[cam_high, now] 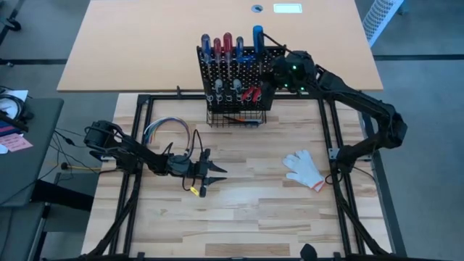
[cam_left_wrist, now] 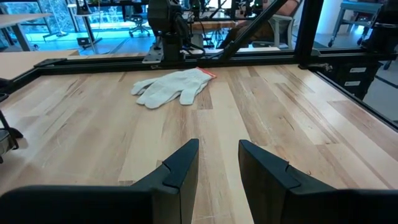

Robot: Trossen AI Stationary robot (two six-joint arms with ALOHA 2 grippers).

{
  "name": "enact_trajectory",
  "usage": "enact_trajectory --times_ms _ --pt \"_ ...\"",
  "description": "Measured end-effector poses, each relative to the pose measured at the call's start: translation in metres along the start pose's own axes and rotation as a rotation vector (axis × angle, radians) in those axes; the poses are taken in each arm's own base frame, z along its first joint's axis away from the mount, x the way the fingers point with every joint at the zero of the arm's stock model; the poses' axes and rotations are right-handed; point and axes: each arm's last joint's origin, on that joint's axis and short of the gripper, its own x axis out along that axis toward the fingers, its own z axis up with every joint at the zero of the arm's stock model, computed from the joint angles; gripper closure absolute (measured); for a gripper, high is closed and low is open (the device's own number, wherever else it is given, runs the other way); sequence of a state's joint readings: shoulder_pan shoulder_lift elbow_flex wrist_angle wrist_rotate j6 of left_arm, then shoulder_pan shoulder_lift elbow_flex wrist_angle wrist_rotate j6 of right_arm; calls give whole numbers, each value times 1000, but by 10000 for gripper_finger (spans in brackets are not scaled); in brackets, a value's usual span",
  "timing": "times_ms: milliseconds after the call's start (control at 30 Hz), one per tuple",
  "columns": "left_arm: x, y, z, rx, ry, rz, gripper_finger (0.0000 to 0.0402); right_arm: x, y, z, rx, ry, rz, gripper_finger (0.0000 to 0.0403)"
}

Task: Hang tools onto peg board
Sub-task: Hang the dark blue screwdriver on the pegboard, then return to Home Position

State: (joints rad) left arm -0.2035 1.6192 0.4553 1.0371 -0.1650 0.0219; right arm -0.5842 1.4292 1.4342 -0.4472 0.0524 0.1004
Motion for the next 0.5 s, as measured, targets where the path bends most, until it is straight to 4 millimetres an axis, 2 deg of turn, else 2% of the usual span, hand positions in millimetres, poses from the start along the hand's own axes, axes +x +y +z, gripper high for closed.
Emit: enact_trajectory --times_ms 200,500 --pt "0 0 0 0 0 0 292 -1 -1 -4 -62 40 -8 357" --pt "0 0 -1 2 11 0 292 -2 -3 -17 -112 181 -34 231"
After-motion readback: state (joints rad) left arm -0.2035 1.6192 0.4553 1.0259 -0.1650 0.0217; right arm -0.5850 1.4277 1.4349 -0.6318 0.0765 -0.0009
